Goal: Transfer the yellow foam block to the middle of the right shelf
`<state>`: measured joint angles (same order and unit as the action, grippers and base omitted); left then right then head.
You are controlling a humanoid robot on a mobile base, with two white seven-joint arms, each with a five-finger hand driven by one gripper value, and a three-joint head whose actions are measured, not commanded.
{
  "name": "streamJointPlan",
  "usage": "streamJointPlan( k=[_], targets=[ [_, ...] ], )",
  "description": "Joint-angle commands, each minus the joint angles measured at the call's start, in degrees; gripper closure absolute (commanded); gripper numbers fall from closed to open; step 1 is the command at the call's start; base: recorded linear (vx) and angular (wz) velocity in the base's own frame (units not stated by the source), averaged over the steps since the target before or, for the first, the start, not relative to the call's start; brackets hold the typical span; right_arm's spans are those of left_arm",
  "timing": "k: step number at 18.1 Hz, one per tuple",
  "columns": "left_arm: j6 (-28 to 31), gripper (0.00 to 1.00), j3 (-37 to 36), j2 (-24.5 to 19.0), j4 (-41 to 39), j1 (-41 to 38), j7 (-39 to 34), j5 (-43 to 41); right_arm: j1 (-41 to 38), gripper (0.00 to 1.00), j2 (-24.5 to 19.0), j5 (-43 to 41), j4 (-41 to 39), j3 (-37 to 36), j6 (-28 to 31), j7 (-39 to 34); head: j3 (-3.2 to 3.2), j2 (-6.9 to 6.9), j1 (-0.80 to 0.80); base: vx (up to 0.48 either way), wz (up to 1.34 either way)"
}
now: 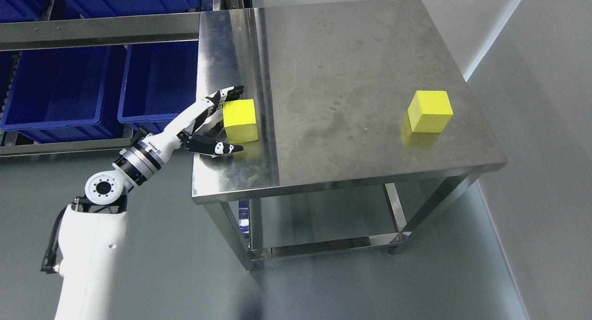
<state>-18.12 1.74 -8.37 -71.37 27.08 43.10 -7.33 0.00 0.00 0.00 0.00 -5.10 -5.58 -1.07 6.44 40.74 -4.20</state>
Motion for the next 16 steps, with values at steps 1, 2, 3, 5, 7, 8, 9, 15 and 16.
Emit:
streamJointPlan(
  k=[1,2,3,5,7,8,9,15,16],
  targets=[
    [0.2,0.33,-1.9,4.9,7.1,2.4,0.8,-0.4,0.2,0.00,1.0,0.0,-1.0,0.0,0.0,0.0,0.00,0.00,0.00,0.000,0.00],
    [0.0,0.40,-1.6,5.4,7.1,2.4,1.4,-0.3,0.1,0.00,1.0,0.0,-1.0,0.0,0.0,0.0,0.00,0.00,0.00,0.000,0.00],
    [-0.6,0.48,-0.7,5.6,7.1,2.4,1.5,-0.1,0.1,0.00,1.0,0.0,-1.0,0.0,0.0,0.0,0.00,0.00,0.00,0.004,0.01],
    [-1.7,0.56,1.0,7.1,7.0,2.3,1.5,0.7,0.1,0.00,1.0,0.0,-1.0,0.0,0.0,0.0,0.00,0.00,0.00,0.000,0.00],
    [-3.9,0.65,1.4,7.4,7.0,2.3,1.5,1.8,0.1,0.00,1.0,0.0,-1.0,0.0,0.0,0.0,0.00,0.00,0.00,0.000,0.00],
    [-4.7,0.71,1.5,7.4,7.0,2.2,1.5,2.7,0.1,0.00,1.0,0.0,-1.0,0.0,0.0,0.0,0.00,0.00,0.00,0.000,0.00],
    [-5.1,0.75,1.5,7.4,7.0,2.2,1.5,3.6,0.1,0.00,1.0,0.0,-1.0,0.0,0.0,0.0,0.00,0.00,0.00,0.000,0.00],
    [-4.6,0.32,0.6,6.9,7.0,2.4,0.8,1.9,0.1,0.00,1.0,0.0,-1.0,0.0,0.0,0.0,0.00,0.00,0.00,0.000,0.00],
    [-4.6,0.15,0.3,7.0,7.0,2.4,0.8,-0.2,0.2,0.00,1.0,0.0,-1.0,0.0,0.0,0.0,0.00,0.00,0.00,0.000,0.00]
  ],
)
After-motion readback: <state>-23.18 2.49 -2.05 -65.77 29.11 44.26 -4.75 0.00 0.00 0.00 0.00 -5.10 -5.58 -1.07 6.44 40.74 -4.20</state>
